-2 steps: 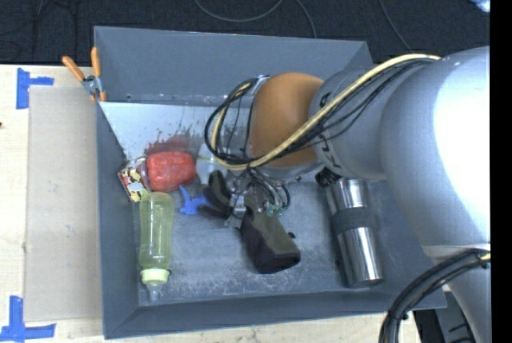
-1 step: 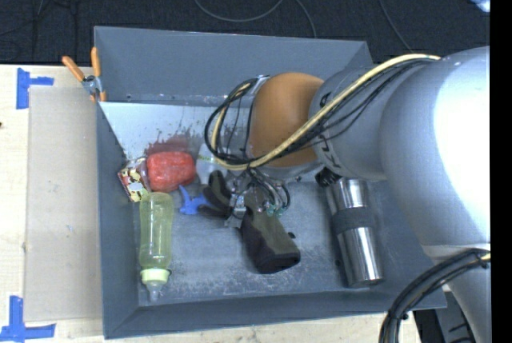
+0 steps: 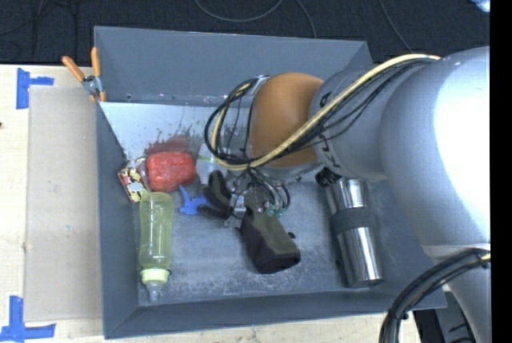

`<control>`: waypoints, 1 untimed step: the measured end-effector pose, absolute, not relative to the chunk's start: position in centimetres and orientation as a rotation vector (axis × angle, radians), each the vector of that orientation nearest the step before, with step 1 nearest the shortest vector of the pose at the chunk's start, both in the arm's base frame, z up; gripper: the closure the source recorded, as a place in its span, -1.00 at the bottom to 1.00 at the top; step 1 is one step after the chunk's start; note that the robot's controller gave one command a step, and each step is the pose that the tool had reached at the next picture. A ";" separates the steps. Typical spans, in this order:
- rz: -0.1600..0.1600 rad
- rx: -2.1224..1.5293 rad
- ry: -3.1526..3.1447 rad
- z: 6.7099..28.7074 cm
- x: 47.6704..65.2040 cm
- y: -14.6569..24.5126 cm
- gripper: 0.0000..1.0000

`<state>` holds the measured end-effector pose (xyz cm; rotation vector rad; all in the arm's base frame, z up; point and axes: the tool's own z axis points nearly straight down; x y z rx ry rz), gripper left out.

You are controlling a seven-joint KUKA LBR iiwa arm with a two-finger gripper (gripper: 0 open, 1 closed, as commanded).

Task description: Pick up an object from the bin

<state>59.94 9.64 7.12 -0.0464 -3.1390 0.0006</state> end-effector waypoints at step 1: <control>0.001 -0.046 -3.139 7.1 59.9 9.6 1.00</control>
Offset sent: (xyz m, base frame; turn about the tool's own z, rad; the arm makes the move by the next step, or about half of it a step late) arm 0.0000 0.0000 0.0000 0.0000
